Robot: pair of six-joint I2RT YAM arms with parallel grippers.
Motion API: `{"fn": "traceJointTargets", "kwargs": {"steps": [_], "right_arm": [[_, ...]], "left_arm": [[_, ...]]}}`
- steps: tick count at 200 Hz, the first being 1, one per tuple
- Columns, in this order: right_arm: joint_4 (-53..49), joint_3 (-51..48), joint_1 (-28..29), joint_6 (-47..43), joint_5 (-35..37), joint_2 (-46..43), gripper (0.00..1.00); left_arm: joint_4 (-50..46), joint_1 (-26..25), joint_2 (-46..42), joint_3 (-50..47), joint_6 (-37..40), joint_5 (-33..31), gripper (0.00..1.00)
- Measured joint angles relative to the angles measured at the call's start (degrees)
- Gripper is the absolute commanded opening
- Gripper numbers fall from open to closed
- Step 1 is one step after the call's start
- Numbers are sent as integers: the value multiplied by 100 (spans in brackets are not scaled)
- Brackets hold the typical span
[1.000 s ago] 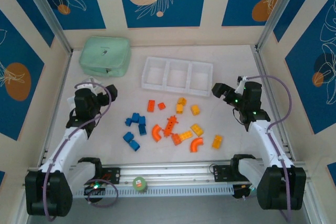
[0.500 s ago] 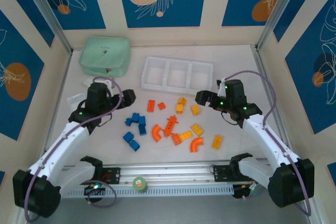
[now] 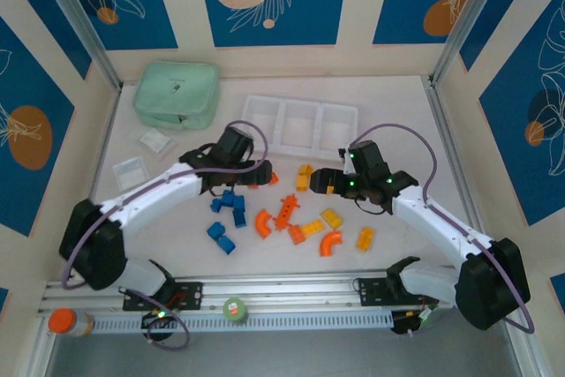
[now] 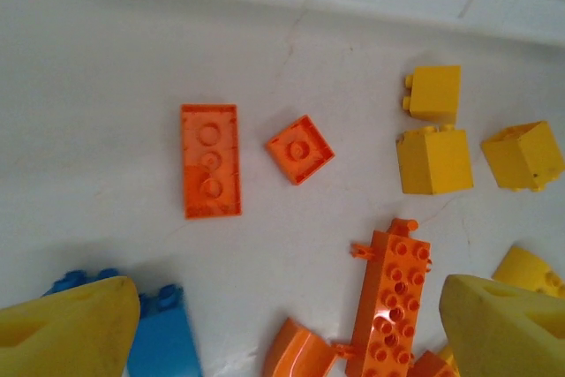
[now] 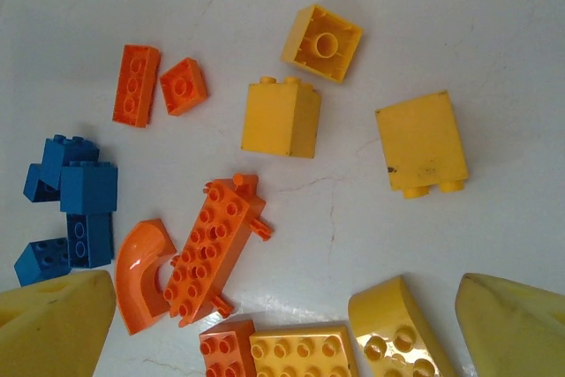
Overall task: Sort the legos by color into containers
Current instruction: Pick up the lego from the center of the table.
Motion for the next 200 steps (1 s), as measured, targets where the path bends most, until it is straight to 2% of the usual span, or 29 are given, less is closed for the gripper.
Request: {"fn": "traceJointTargets", "kwargs": {"steps": [41, 90, 200], "right_arm": [[20, 0, -190, 0, -2, 55, 99], [4, 0, -529, -83, -76, 149, 99], [20, 0, -741, -179, -326, 166, 99]], "left_arm": [[-203, -328, 1316, 883, -136, -234, 76], [-411, -417, 2470, 1707, -280, -476, 70], [-688, -505, 2994, 2057, -549, -935, 65]]}}
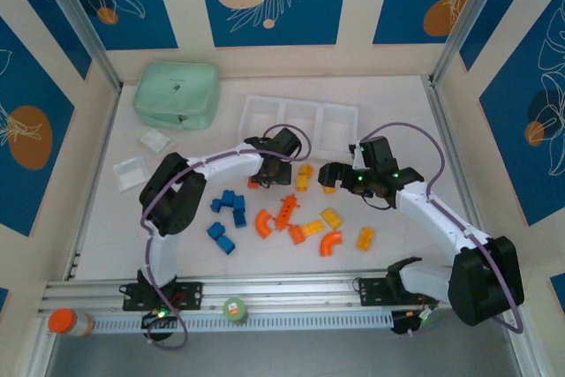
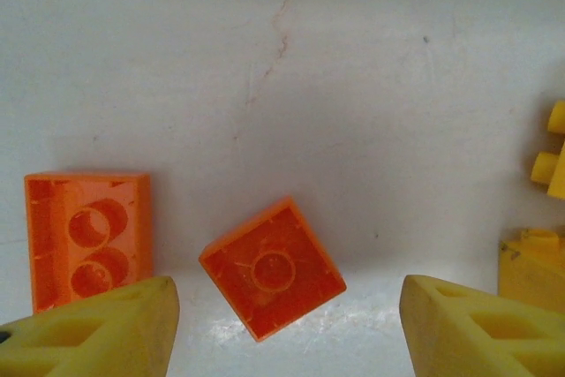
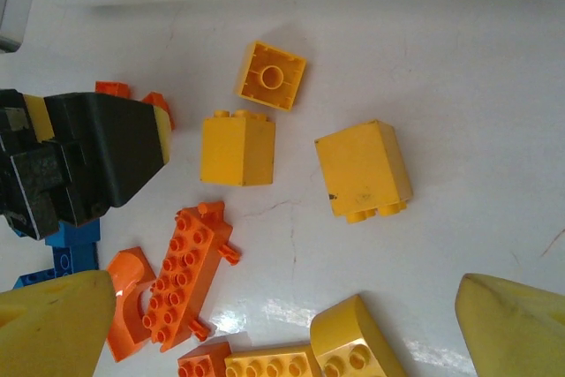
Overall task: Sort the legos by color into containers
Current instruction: Pick up the lego from the center of the table.
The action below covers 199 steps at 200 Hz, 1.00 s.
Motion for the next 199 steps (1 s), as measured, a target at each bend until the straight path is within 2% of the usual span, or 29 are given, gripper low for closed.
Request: {"fn": "traceJointTargets", "kwargs": {"steps": [110, 199], "right_arm": [[4, -63, -175, -105, -42, -2, 99], [2, -90, -212, -122, -107, -2, 99]], "left_arm": [[-232, -33, 433, 330, -92, -136, 63], [-254, -136, 566, 472, -153, -87, 40]]}}
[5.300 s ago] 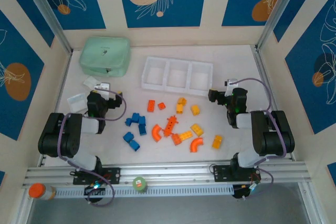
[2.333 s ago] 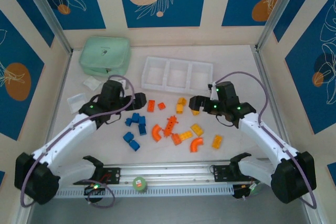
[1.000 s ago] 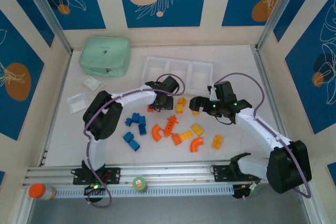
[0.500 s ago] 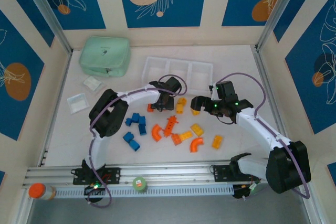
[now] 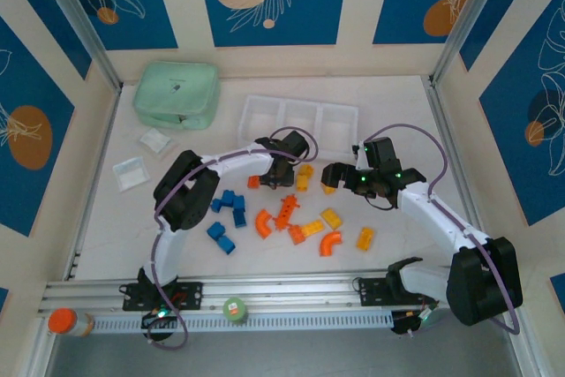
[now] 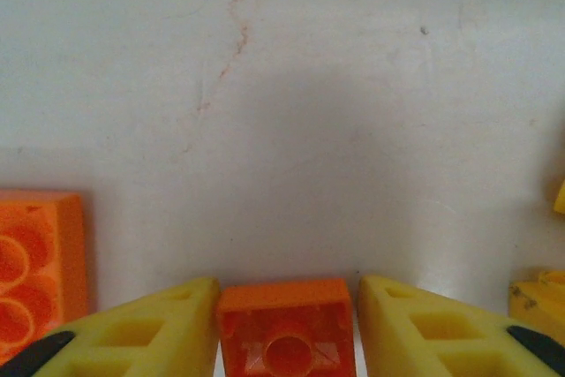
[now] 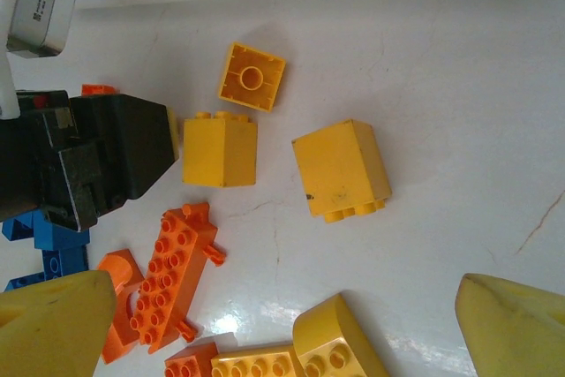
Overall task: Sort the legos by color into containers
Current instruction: Pick up the lego from the center of the table, then place the lego in the container.
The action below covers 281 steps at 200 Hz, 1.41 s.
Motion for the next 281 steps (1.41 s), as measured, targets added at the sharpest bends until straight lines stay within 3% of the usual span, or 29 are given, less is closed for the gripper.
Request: {"fn": "traceJointTargets", "kwargs": {"steps": [112, 167, 211, 222, 248, 281], "right_arm": [[-87, 282, 177, -85, -90, -7, 99], [79, 656, 256, 31, -107, 273, 99], [142, 898, 256, 92, -107, 531, 99], [153, 942, 256, 92, -105, 542, 99], [136, 1036, 256, 90, -105, 542, 99], [103, 1095, 256, 87, -105, 533, 99]], "left_arm": [[-72, 151, -461, 376, 557, -258, 31], [-50, 815, -483, 1320, 1104, -404, 30], [105, 1303, 197, 2133, 1429, -387, 30], [114, 1373, 446, 2337, 1480, -354, 32], [22, 1484, 970, 2750, 1543, -289, 48], [-98, 1510, 1054, 2900, 1687, -140, 54]]}}
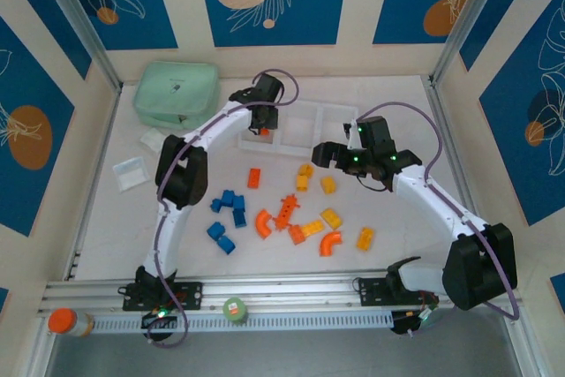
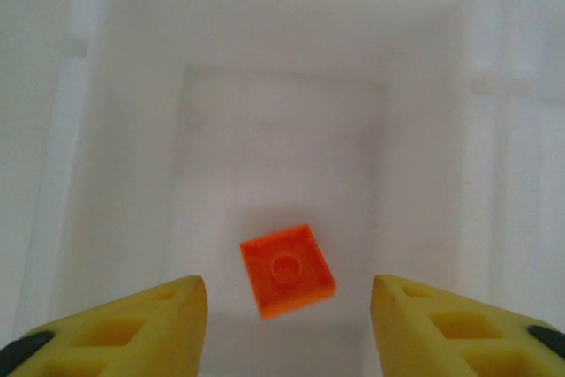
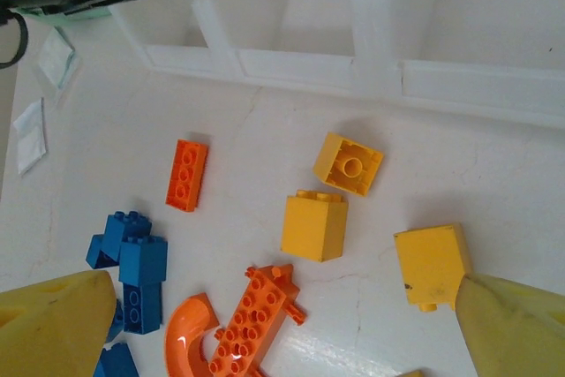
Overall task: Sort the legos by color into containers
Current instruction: Place the lego in the container, then pick up the lego from the middle-left of the table.
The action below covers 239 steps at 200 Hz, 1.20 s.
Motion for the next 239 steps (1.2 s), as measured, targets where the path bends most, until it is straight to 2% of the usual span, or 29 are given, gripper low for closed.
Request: {"fn": "traceJointTargets", "kwargs": {"steps": [30, 61, 125, 172, 239], "right_arm": [[-144, 0, 0, -4, 0, -39, 99], [-350, -2, 0, -17, -24, -280, 99], [-669, -487, 0, 55, -378, -879, 99], [-671, -1198, 24, 247, -673, -1233, 99], [-505, -1709, 63, 481, -807, -1276, 99]], "left_arm": [[-83, -4, -142, 2, 46, 304, 53], [-42, -107, -892, -800, 44, 702, 55], [-13, -1176, -2496, -2680, 42, 1287, 59], [-55, -1775, -2647, -3501, 37, 1502, 61], [-42, -2070, -2612, -3947, -219, 1543, 61]]}}
